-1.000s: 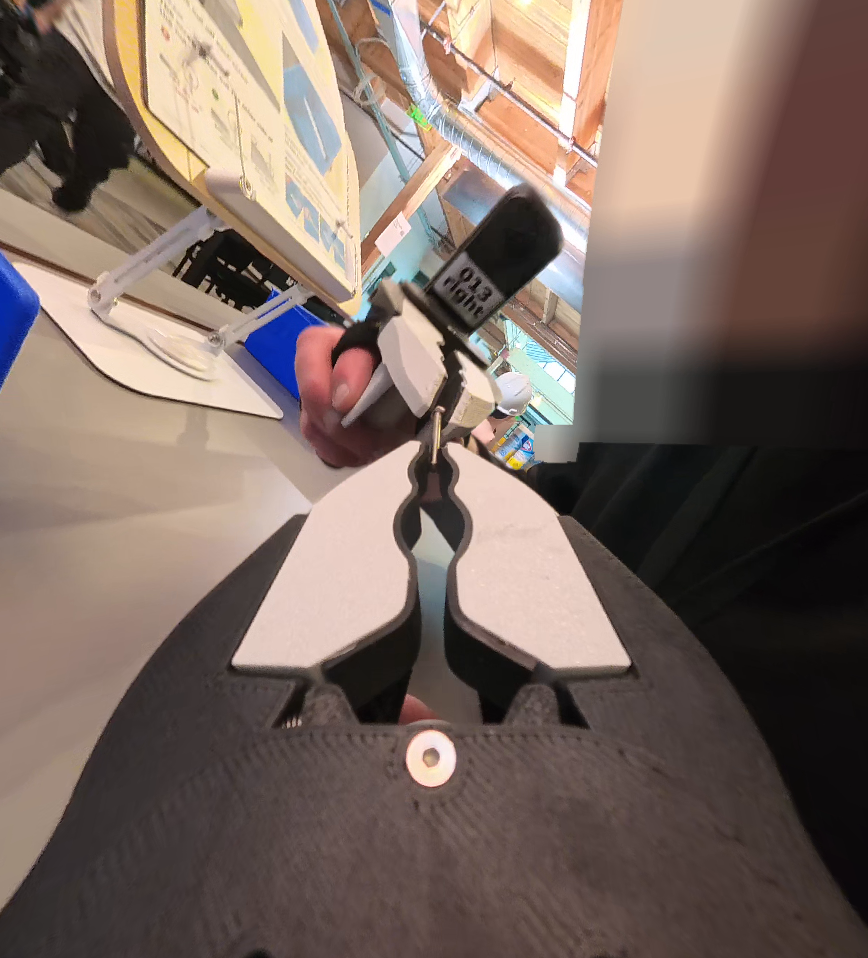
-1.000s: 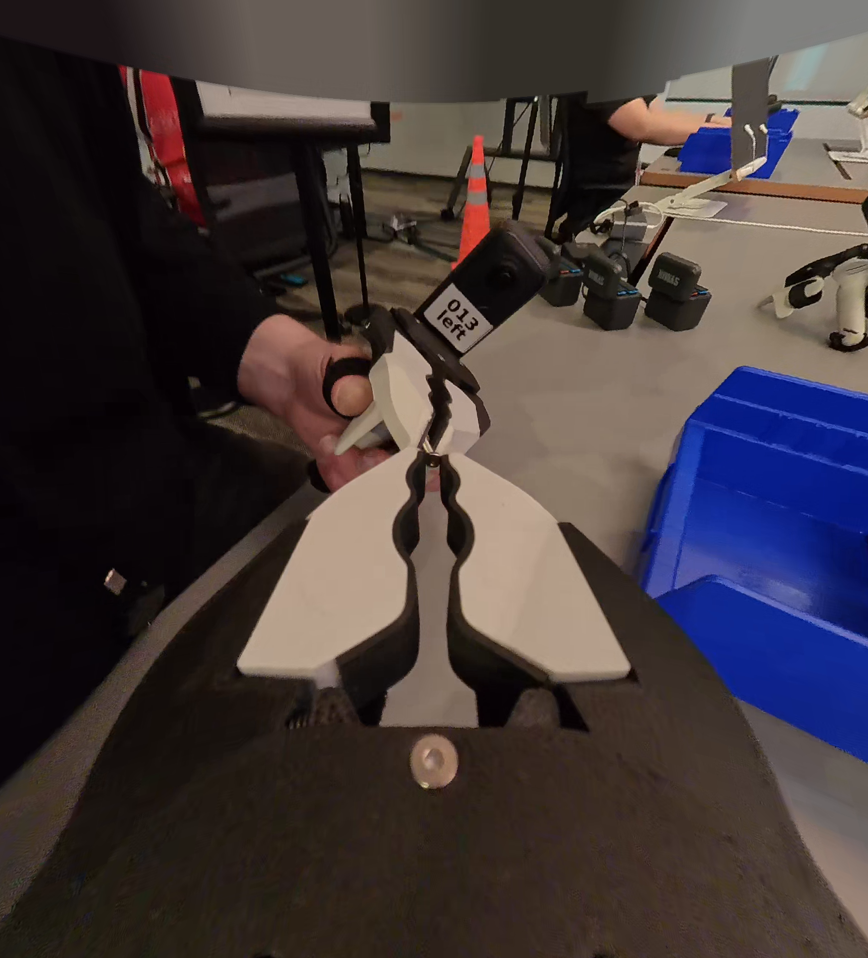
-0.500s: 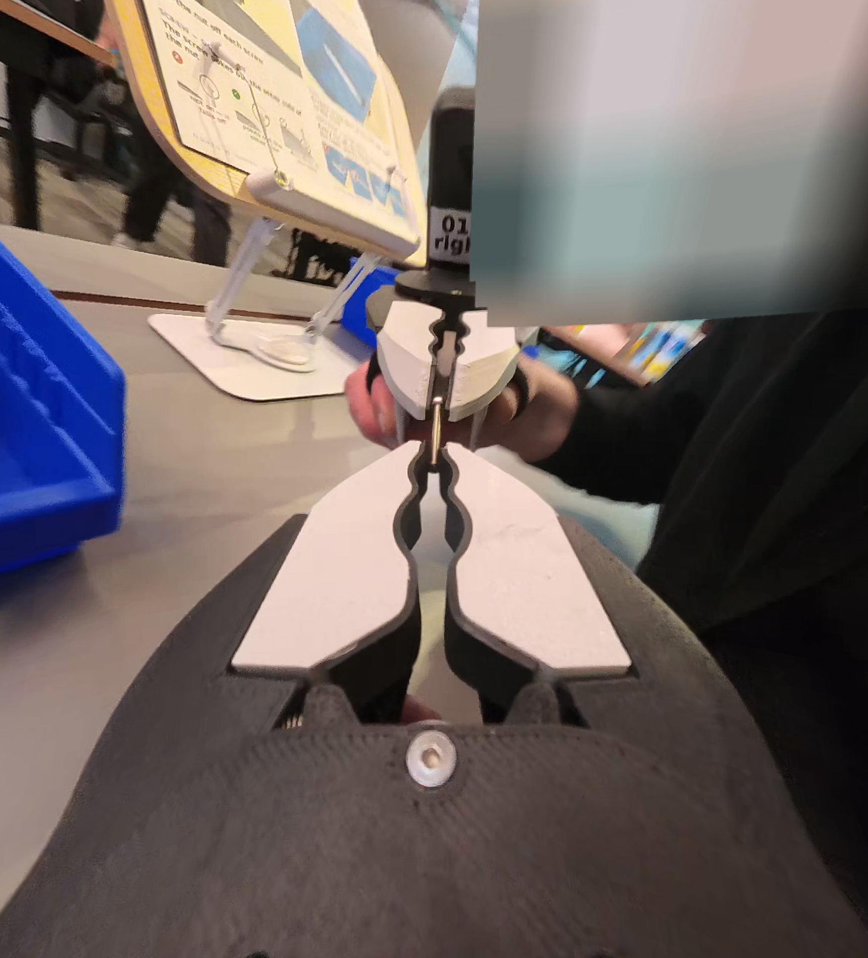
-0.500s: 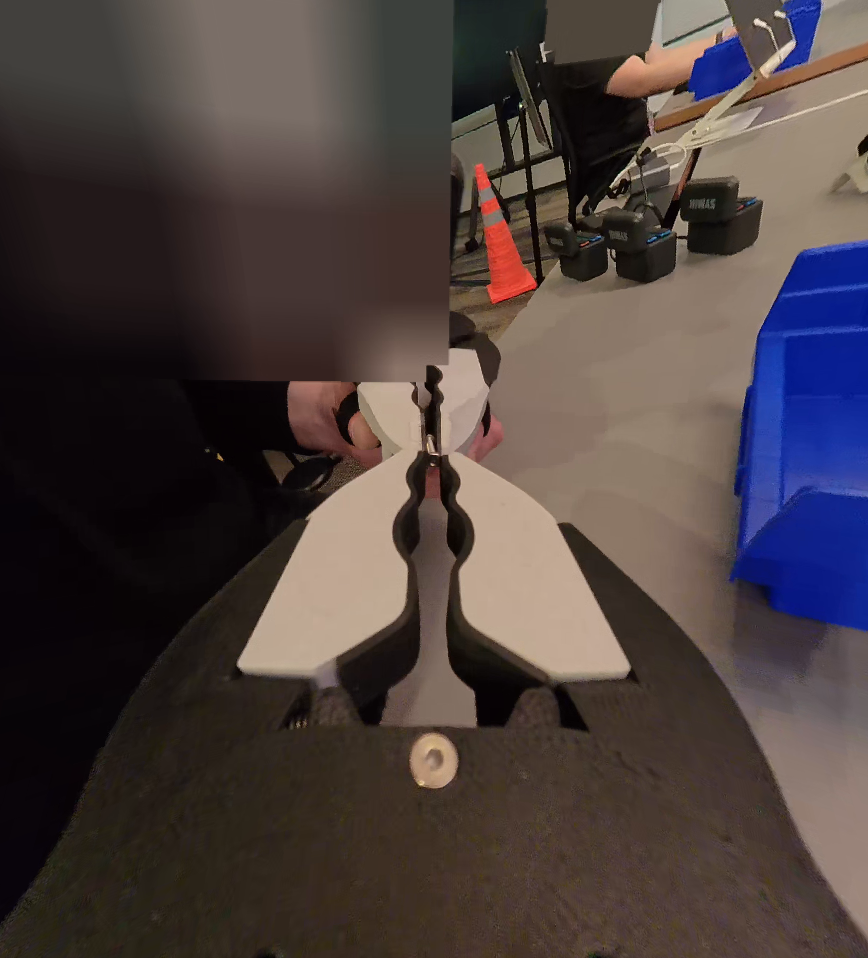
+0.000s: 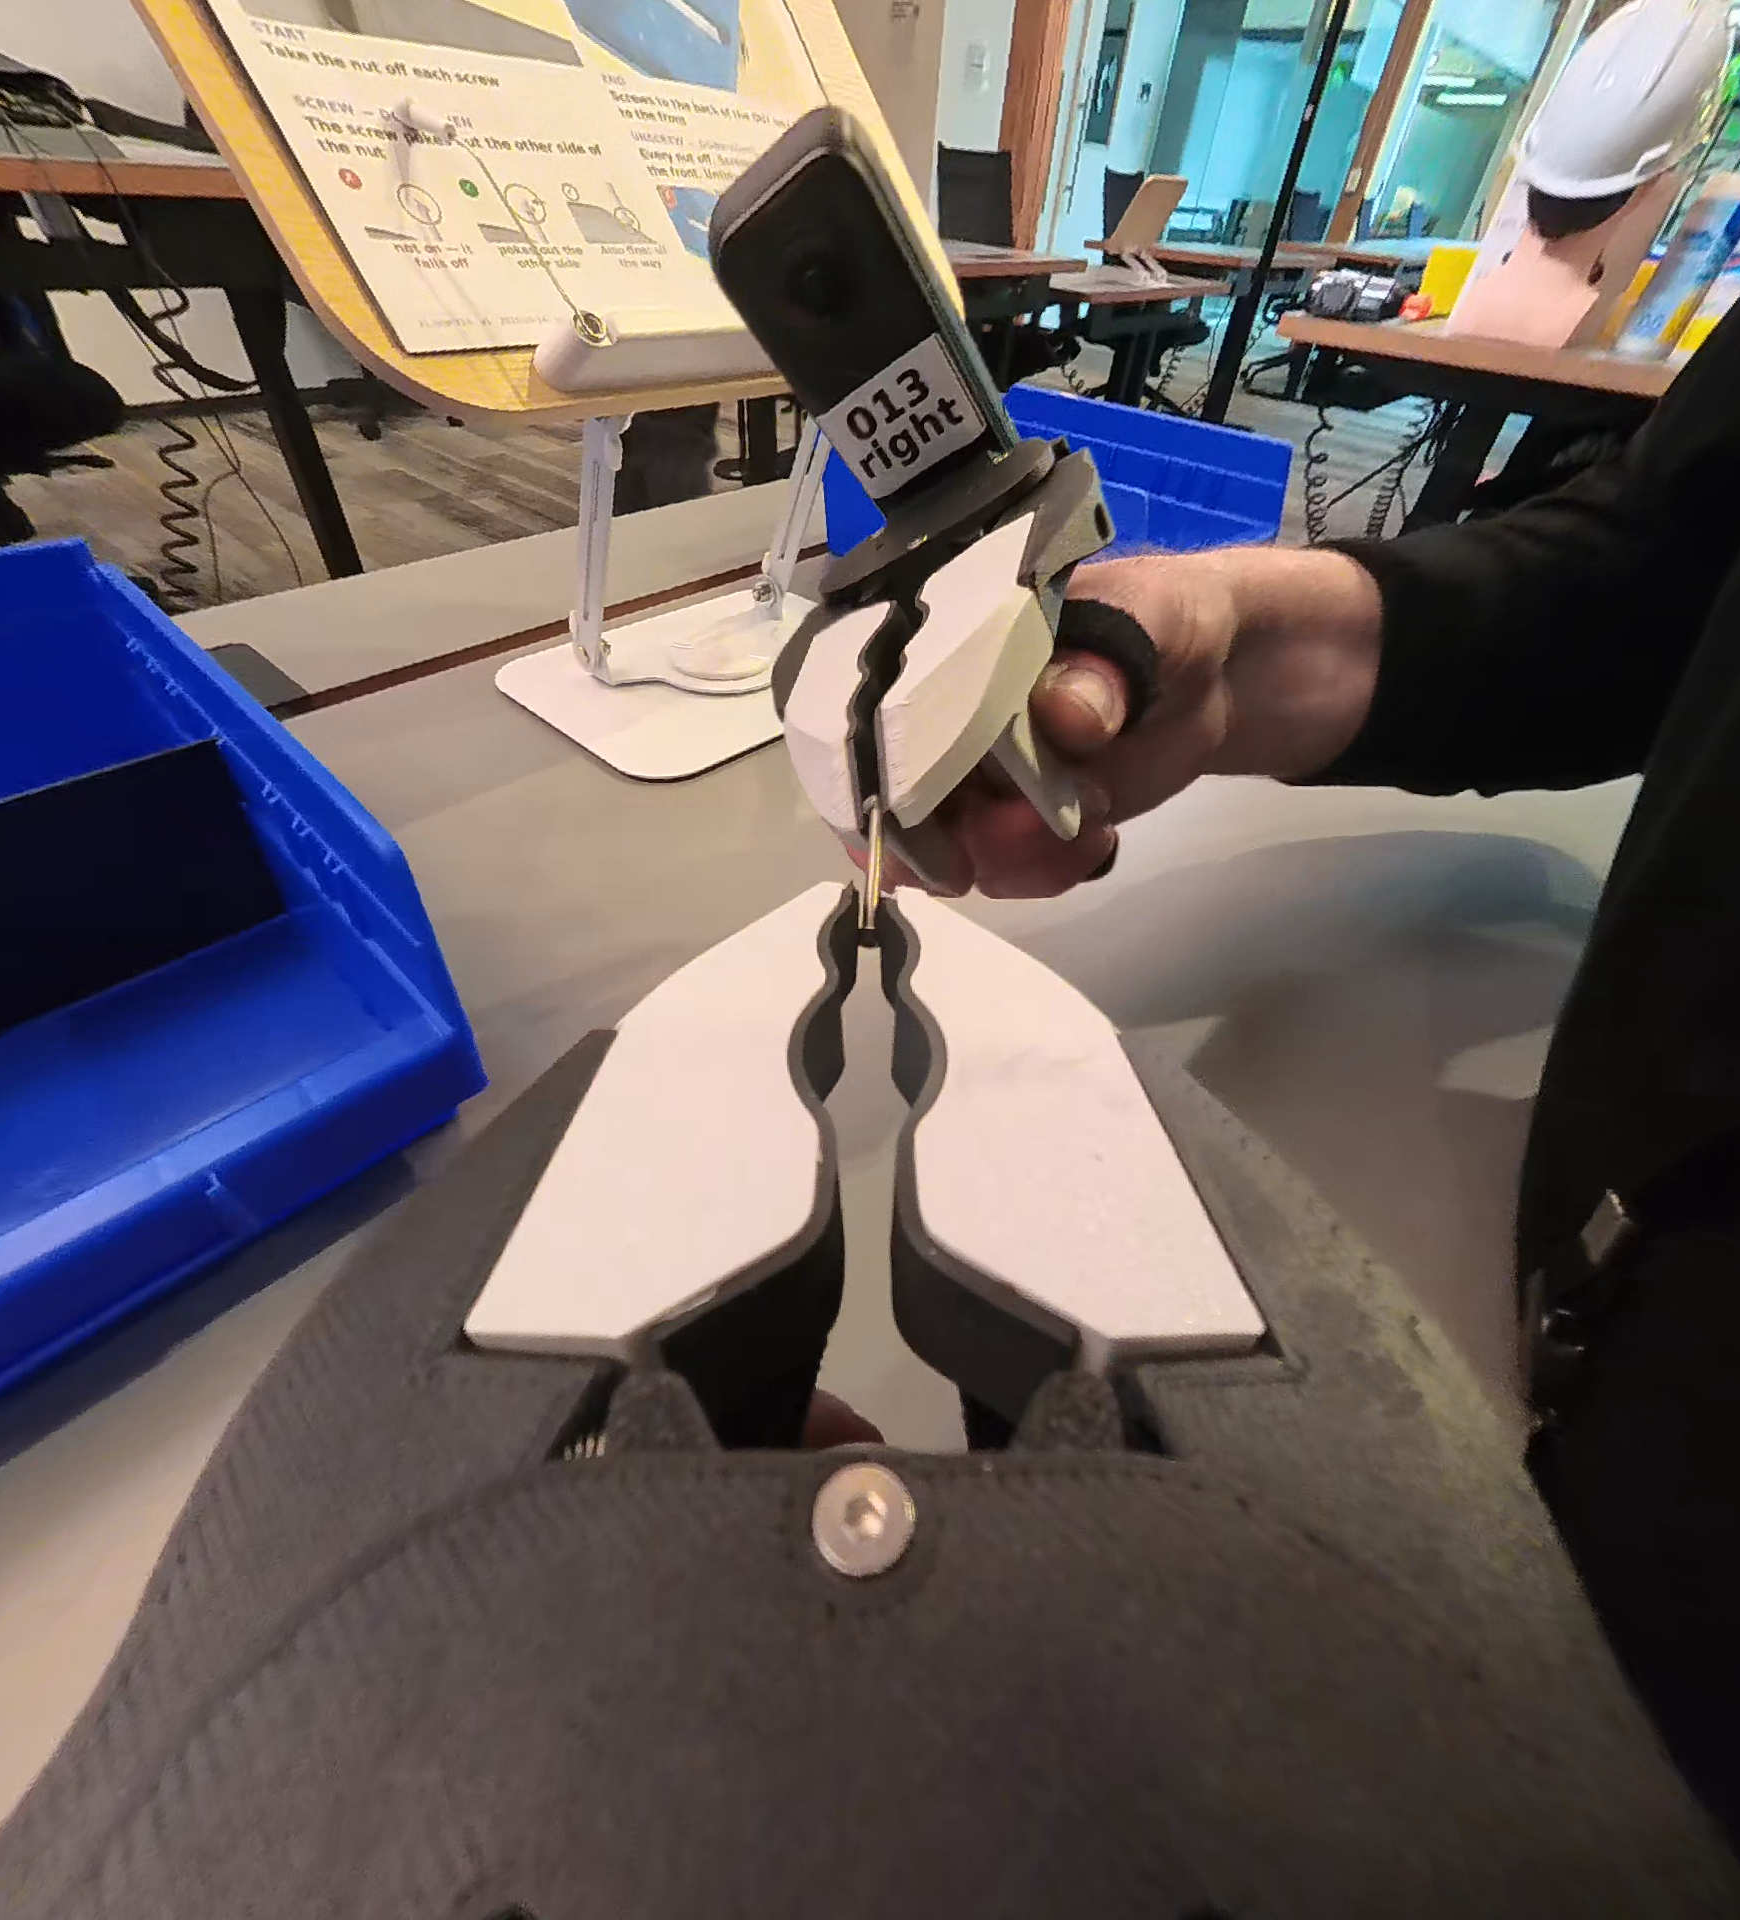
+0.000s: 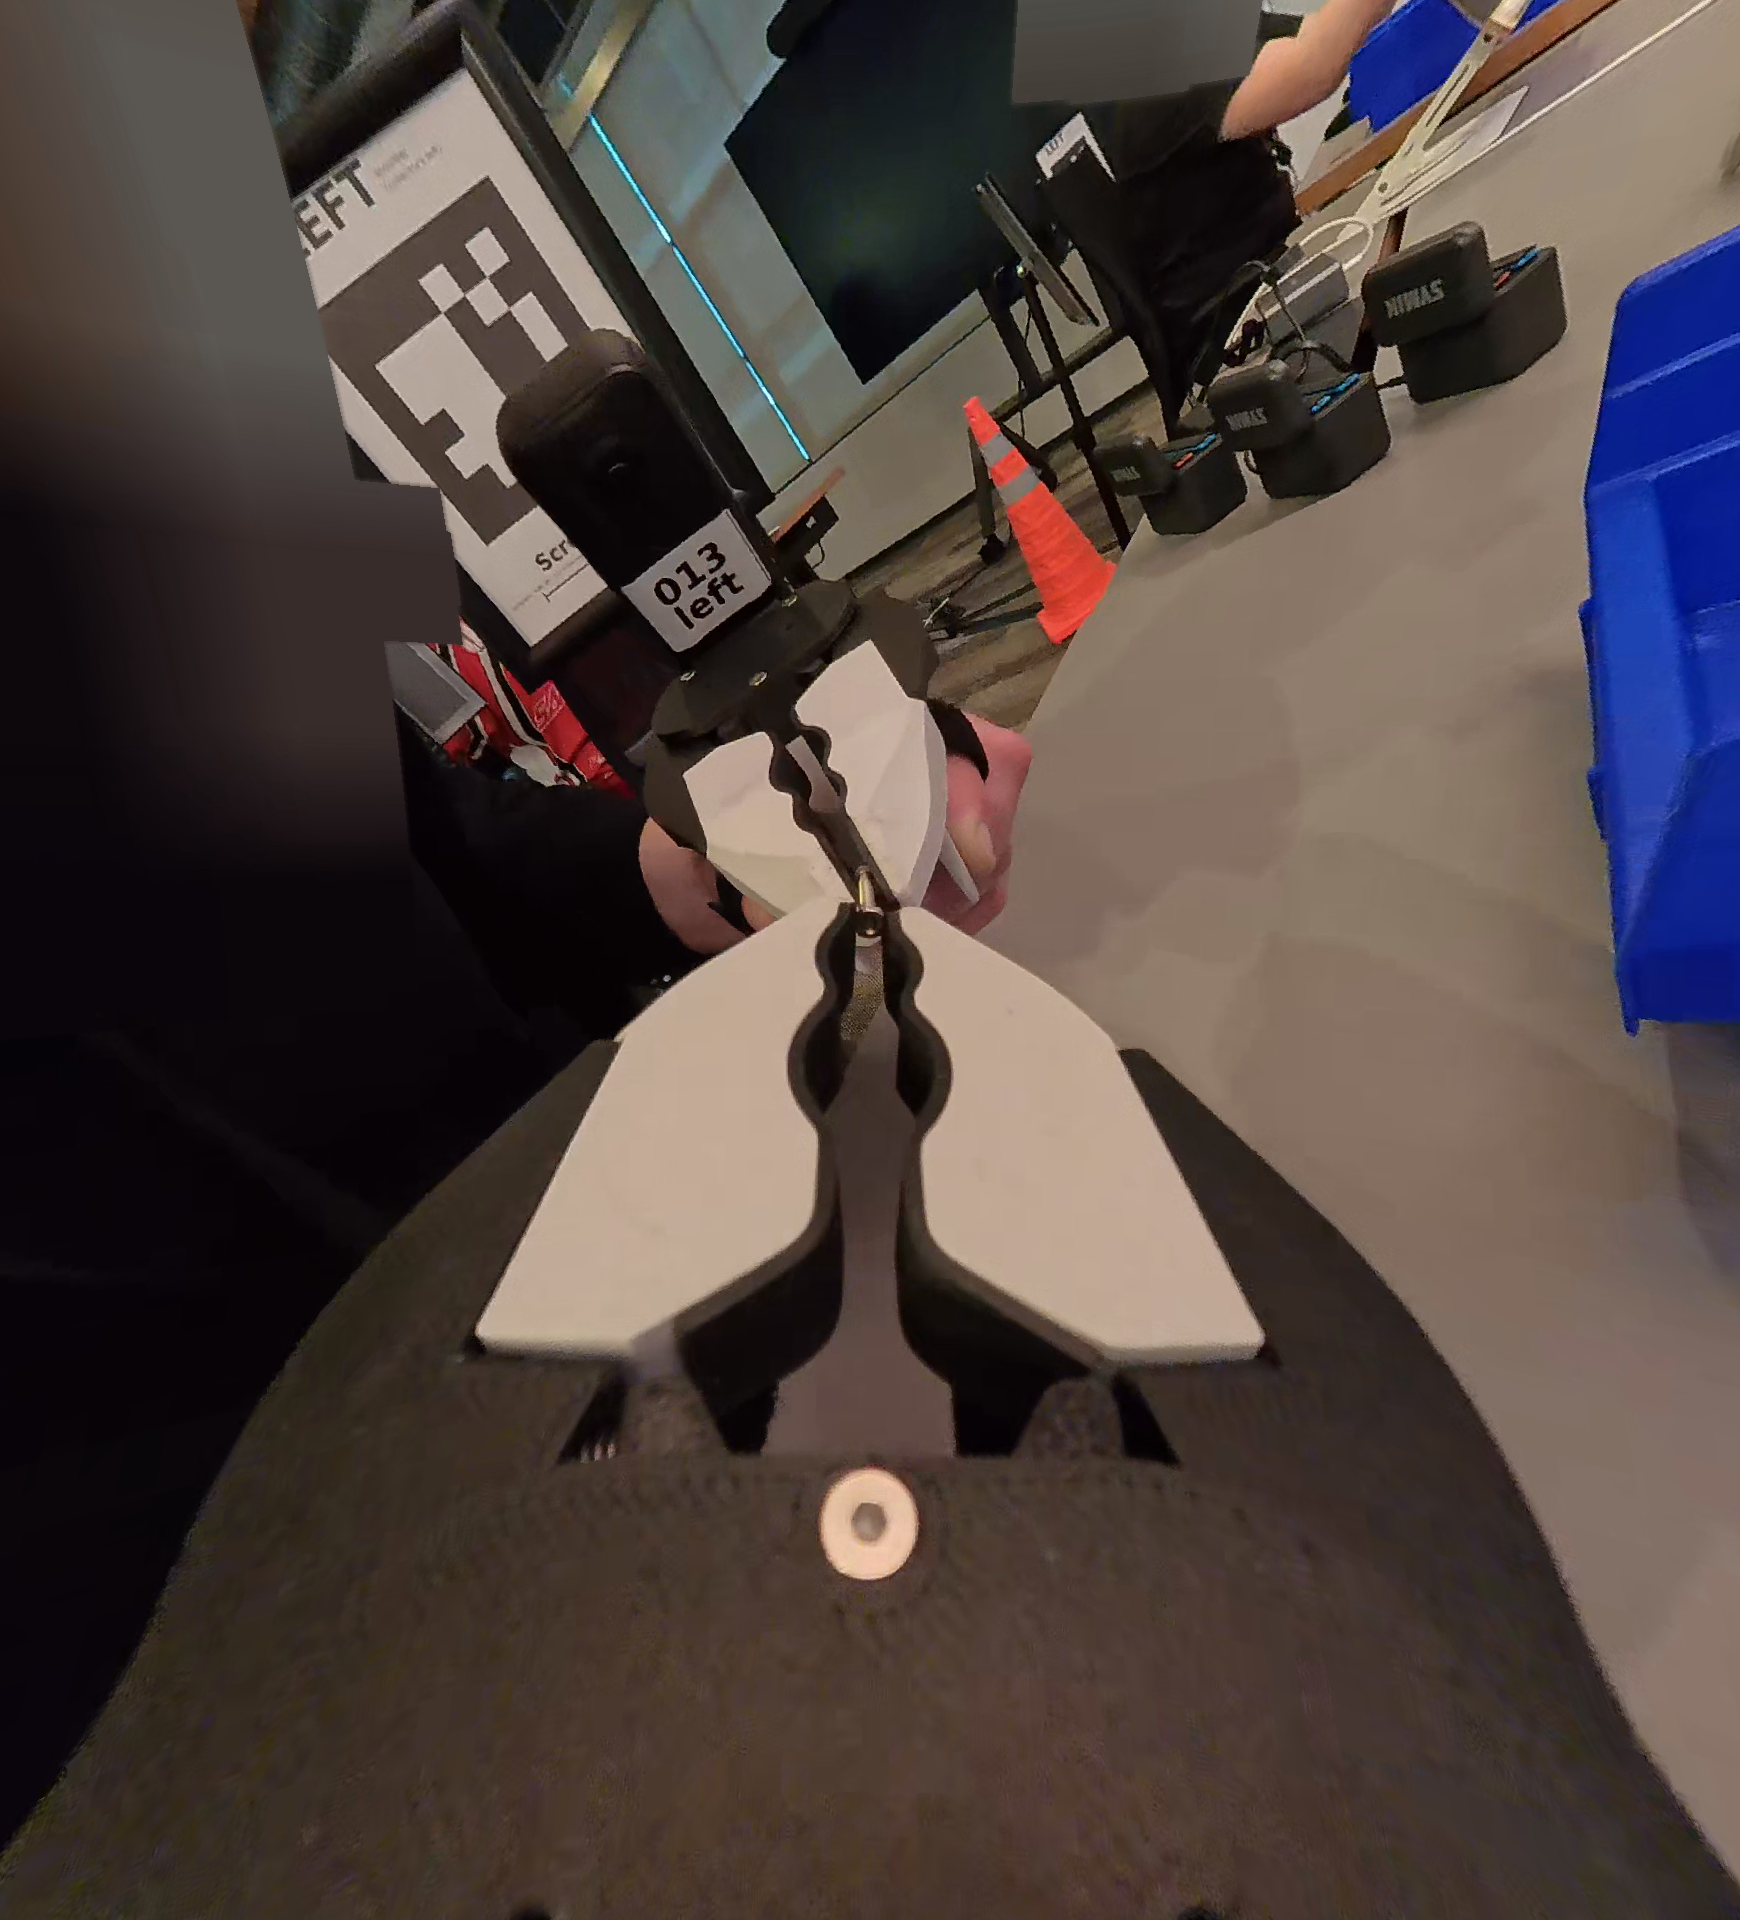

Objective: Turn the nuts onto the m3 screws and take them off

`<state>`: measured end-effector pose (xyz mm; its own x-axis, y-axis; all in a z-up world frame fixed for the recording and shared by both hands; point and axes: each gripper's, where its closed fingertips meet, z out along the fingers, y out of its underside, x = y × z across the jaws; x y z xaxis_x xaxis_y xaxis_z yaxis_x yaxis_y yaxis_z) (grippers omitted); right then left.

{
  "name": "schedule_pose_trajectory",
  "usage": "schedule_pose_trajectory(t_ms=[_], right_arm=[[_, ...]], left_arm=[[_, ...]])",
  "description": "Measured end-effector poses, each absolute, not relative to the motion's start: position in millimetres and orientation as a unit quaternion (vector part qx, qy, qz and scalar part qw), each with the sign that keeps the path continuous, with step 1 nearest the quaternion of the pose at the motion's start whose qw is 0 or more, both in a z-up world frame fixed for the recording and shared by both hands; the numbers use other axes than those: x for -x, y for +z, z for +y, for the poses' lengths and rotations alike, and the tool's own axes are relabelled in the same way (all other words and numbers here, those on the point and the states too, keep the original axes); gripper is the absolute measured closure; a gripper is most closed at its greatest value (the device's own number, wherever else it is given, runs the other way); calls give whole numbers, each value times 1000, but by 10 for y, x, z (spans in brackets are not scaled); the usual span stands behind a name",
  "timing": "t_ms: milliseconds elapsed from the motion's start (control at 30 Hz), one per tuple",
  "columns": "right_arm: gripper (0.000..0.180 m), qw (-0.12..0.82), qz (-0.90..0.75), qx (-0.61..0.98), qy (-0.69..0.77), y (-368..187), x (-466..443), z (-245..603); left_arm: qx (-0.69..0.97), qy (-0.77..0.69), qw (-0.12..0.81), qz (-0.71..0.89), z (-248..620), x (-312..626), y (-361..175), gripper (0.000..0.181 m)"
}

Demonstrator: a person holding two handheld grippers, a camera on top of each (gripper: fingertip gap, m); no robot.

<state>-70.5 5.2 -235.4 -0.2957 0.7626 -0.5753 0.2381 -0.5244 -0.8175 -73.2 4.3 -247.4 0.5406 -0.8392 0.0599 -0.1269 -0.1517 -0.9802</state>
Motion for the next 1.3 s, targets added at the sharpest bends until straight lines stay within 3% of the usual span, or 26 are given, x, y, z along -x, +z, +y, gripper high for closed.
schedule_pose_trajectory(t_ms=[1300], right_arm=[[169,221,-470,538,664,-2327,675,21]], left_arm=[[673,-374,564,300,101,764,-2359,178]])
